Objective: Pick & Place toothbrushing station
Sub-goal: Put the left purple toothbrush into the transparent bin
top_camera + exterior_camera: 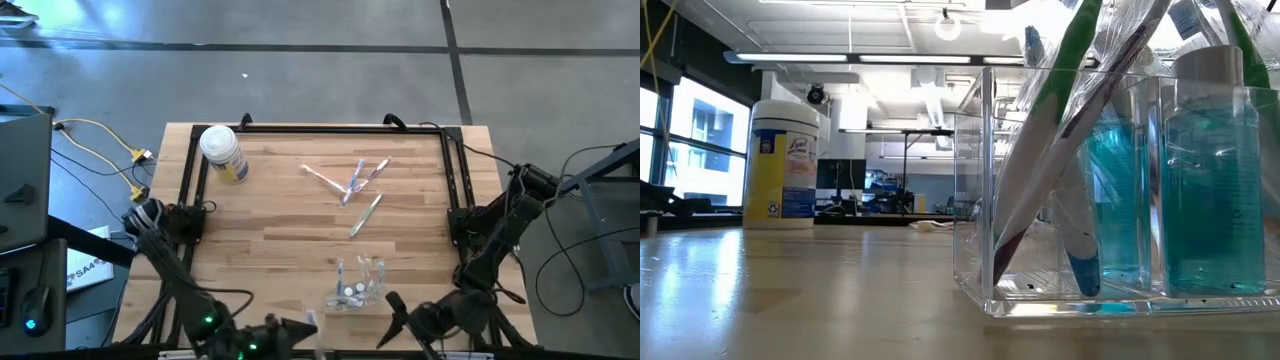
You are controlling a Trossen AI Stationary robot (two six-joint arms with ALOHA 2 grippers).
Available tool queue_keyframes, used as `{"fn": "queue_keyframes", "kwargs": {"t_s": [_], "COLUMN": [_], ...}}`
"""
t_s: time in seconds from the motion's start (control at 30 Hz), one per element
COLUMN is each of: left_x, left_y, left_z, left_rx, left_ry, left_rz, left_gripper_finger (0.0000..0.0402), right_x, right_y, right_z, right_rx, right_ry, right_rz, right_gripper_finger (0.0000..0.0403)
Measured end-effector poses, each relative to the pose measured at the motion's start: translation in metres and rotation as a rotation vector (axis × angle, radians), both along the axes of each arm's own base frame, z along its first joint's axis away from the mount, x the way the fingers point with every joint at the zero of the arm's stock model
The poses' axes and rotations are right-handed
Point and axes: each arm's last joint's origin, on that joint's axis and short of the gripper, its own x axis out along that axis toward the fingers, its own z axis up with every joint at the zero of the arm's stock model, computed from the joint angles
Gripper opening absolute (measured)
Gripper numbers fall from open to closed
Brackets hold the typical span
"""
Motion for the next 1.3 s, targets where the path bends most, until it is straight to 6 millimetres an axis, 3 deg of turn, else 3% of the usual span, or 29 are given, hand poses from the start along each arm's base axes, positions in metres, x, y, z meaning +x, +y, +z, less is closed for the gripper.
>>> {"fn": "queue_keyframes", "kwargs": {"t_s": [0.17, 0.43, 0.77, 1.3], "left_x": [0.018, 0.029, 0.03, 0.06], "left_y": [-0.01, -0.011, -0.015, 0.016], "left_z": [-0.011, -0.017, -0.021, -0.021], "left_rx": [0.117, 0.156, 0.198, 0.197], "left_ry": [-0.032, -0.051, -0.043, -0.036], "left_rz": [-0.047, -0.072, -0.105, -0.008], "left_gripper_finger": [0.0, 0.0, 0.0, 0.0], "right_x": [0.02, 0.048, 0.06, 0.068], "right_y": [-0.012, -0.02, -0.025, -0.029], "right_z": [-0.011, -0.03, -0.028, -0.032], "right_rx": [0.013, 0.034, 0.027, 0.031], "right_ry": [0.072, 0.123, 0.023, 0.018], "right_rz": [-0.109, -0.081, -0.101, -0.121], "right_gripper_finger": [0.0205, 0.0251, 0.0259, 0.0254]}}
